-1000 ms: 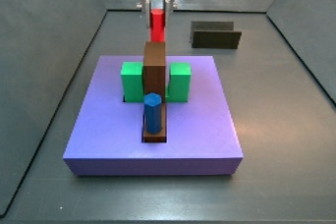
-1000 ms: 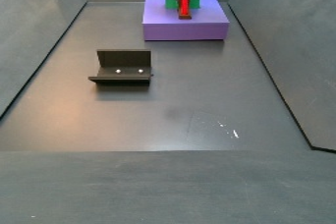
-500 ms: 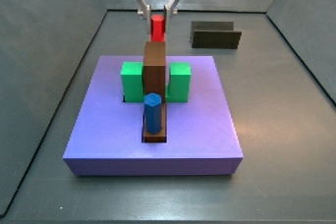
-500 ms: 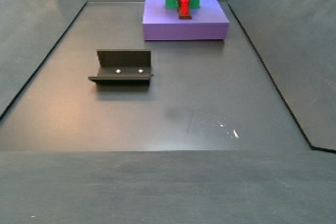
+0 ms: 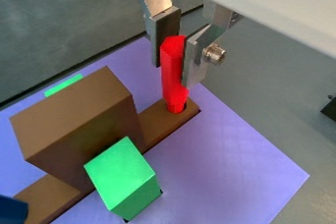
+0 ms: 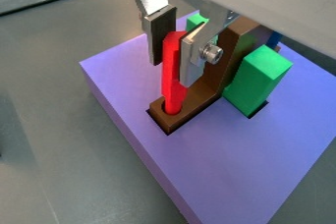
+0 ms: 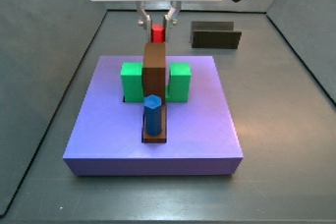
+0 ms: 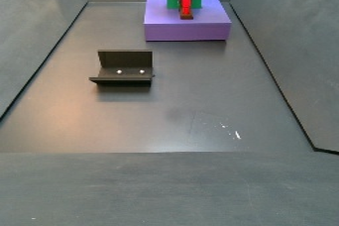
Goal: Pick up the red object. Move up. Place the red object on the fixture. Regrasp the red object. Move to above the board. Insert the red object.
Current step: Insert the red object.
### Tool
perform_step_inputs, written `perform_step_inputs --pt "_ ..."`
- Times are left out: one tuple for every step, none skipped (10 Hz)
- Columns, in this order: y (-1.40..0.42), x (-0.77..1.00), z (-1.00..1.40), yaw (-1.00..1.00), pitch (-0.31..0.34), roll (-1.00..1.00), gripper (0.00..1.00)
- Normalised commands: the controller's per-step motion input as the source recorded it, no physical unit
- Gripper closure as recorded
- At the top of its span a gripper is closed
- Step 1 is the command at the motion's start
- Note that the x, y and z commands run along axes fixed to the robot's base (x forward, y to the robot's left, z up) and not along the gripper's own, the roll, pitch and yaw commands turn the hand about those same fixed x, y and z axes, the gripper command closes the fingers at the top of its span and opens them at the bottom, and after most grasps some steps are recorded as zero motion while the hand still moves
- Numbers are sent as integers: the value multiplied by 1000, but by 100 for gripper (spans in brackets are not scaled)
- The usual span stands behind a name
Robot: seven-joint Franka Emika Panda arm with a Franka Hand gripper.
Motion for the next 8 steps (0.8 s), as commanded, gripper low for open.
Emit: perform_step_inputs --pt "3 151 -217 11 0 86 100" --pt "0 140 -231 43 0 161 100" --pt "-9 154 -200 83 0 219 100" --pt "0 234 -80 57 40 191 100" --pt "0 163 -71 20 56 203 100" --pt "57 77 -43 0 73 210 100" --pt "14 57 -43 0 67 197 100" --pt "14 80 -3 0 84 196 100"
